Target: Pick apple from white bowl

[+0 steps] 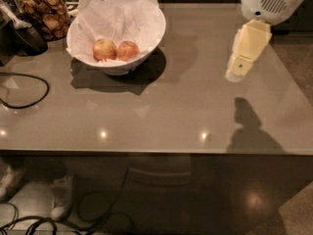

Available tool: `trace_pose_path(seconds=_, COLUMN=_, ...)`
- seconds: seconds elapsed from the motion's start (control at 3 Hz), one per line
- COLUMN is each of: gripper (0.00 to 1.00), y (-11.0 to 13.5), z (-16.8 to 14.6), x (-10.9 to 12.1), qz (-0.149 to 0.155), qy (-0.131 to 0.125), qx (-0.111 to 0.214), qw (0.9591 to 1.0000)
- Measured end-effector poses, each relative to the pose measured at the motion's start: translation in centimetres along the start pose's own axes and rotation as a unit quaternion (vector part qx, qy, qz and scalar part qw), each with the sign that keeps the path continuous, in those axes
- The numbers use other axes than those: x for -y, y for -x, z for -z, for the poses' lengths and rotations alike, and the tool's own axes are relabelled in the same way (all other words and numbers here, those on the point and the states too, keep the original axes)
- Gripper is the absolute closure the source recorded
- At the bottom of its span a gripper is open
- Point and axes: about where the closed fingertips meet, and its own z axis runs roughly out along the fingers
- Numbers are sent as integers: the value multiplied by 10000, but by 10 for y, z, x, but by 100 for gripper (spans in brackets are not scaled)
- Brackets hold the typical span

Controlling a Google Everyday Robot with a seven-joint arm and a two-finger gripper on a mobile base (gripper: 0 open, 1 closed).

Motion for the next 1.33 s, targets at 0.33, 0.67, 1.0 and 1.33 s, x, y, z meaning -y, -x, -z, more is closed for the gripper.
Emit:
trace_pose_path(seconds=0.33, gripper=0, y=24, z=-26, x=26, qz=-368, qy=237, qx=31, qw=9990)
trace_pose_path(seconds=0.67, gripper=0, y=56, z=-41, x=54, qz=-508, qy=352, qx=194, qw=9979)
trace_pose_path(seconds=1.0, gripper=0, y=64, z=-39, x=64, qz=-514, qy=214, qx=341, qw=9979)
trace_pose_path(seconds=1.33, gripper=0, y=85, z=-45, x=69, qz=-435, qy=221, qx=632, qw=9968)
